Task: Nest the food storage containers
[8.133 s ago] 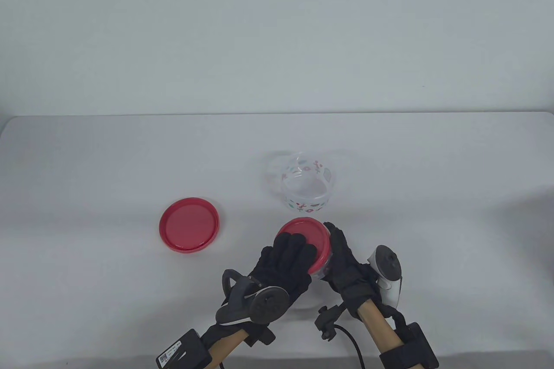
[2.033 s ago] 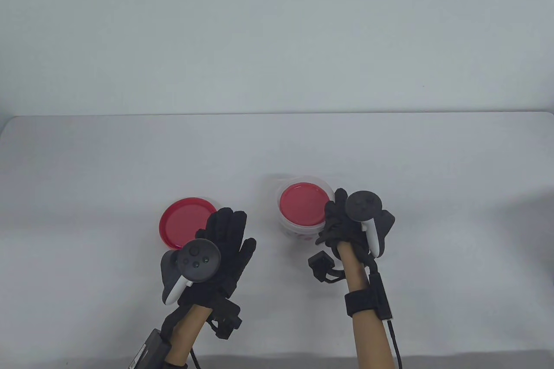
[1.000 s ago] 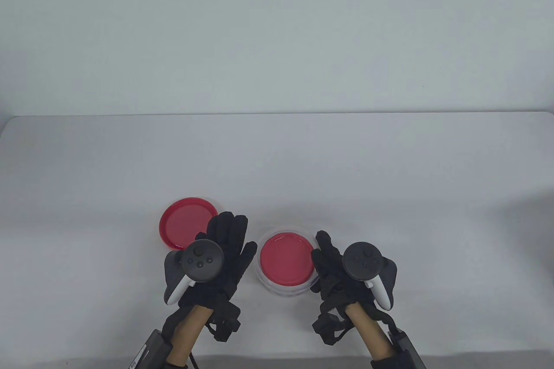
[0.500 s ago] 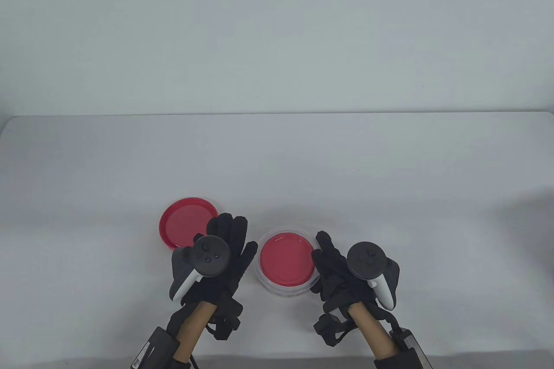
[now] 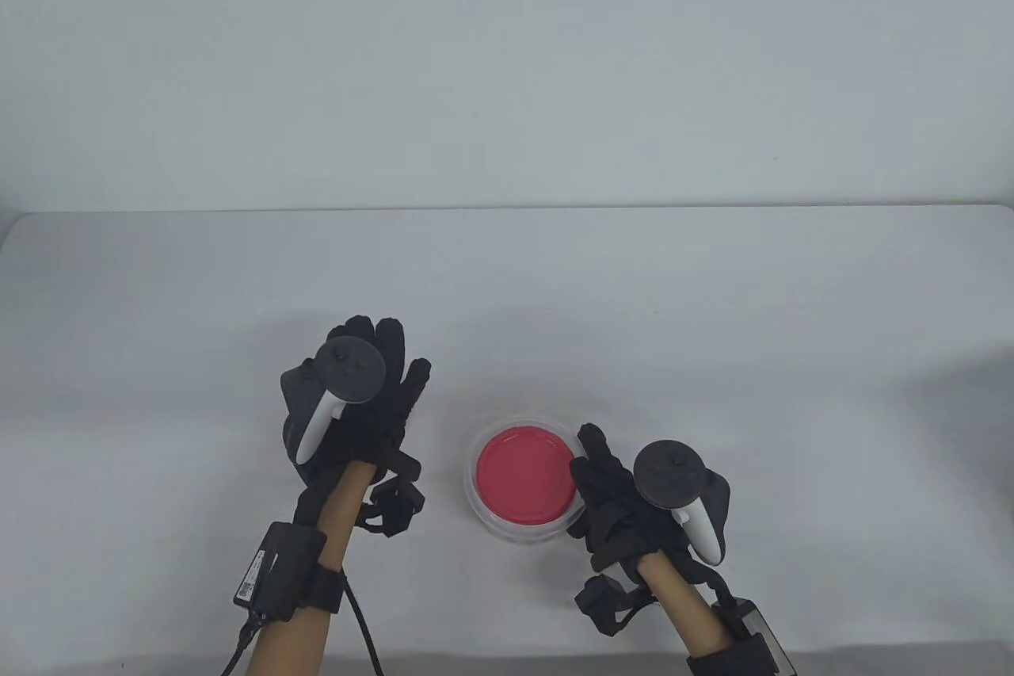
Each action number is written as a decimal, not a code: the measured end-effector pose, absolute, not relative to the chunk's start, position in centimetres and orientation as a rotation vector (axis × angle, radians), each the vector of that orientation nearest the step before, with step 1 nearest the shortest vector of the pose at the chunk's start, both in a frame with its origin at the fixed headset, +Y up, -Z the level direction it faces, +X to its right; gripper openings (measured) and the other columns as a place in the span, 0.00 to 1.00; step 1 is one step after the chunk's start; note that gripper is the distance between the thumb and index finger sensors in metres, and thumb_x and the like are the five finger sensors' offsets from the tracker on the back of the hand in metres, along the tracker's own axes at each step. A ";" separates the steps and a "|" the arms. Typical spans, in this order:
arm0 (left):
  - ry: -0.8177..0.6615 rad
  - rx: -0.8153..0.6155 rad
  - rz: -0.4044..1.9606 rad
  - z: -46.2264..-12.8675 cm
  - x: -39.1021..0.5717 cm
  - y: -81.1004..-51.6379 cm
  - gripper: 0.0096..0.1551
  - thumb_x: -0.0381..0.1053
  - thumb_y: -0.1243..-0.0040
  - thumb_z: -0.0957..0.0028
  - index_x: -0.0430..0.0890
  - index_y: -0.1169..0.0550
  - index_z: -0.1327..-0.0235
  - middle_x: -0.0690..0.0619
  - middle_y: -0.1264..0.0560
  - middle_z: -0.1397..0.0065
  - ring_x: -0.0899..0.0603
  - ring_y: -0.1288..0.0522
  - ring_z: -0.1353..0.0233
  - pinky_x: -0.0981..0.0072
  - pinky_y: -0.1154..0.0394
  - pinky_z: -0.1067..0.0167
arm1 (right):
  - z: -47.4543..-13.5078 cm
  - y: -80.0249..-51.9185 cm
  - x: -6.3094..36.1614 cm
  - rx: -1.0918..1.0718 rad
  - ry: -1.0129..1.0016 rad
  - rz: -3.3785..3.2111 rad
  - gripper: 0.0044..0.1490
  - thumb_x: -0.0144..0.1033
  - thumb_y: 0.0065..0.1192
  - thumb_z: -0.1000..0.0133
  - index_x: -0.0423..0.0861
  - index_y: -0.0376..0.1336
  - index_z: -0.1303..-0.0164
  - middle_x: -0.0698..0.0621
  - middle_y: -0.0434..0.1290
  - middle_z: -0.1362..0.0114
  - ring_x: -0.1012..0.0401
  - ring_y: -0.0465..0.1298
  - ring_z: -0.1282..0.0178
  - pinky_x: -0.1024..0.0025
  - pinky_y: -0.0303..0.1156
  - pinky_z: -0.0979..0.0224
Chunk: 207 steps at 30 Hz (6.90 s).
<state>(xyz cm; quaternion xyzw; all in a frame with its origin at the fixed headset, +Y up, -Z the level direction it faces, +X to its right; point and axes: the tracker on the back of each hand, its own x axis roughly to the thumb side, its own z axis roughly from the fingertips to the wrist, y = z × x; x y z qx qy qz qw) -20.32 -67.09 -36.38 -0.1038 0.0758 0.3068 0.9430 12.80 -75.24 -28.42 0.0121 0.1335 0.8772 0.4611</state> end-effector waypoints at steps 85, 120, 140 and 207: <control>-0.534 0.125 0.054 -25.0 -7.3 -67.5 0.34 0.61 0.61 0.38 0.43 0.47 0.26 0.40 0.37 0.16 0.30 0.31 0.22 0.42 0.30 0.31 | -28.6 -76.0 13.7 -0.028 0.466 1.842 0.39 0.41 0.43 0.30 0.38 0.40 0.14 0.26 0.51 0.21 0.47 0.80 0.60 0.66 0.80 0.61; -0.670 -0.021 -0.266 -23.4 -5.0 -71.5 0.28 0.55 0.66 0.29 0.48 0.54 0.23 0.43 0.52 0.11 0.30 0.47 0.15 0.37 0.42 0.24 | -29.1 -78.3 14.1 -0.140 0.568 1.457 0.26 0.28 0.42 0.33 0.26 0.51 0.32 0.28 0.35 0.21 0.35 0.50 0.24 0.41 0.57 0.29; -0.662 -0.117 -0.187 -24.5 -4.4 -71.4 0.35 0.56 0.67 0.29 0.53 0.57 0.12 0.47 0.54 0.10 0.33 0.51 0.13 0.33 0.46 0.25 | -29.2 -78.2 14.3 -0.129 0.606 1.430 0.25 0.26 0.42 0.34 0.26 0.52 0.33 0.30 0.36 0.21 0.36 0.50 0.24 0.41 0.58 0.29; -0.528 -0.219 0.042 -26.6 -4.1 -72.5 0.42 0.63 0.69 0.30 0.51 0.62 0.09 0.45 0.65 0.08 0.33 0.66 0.12 0.45 0.65 0.18 | -28.8 -79.2 13.7 -0.126 0.569 1.390 0.24 0.30 0.44 0.33 0.25 0.56 0.37 0.34 0.43 0.21 0.36 0.50 0.24 0.35 0.52 0.29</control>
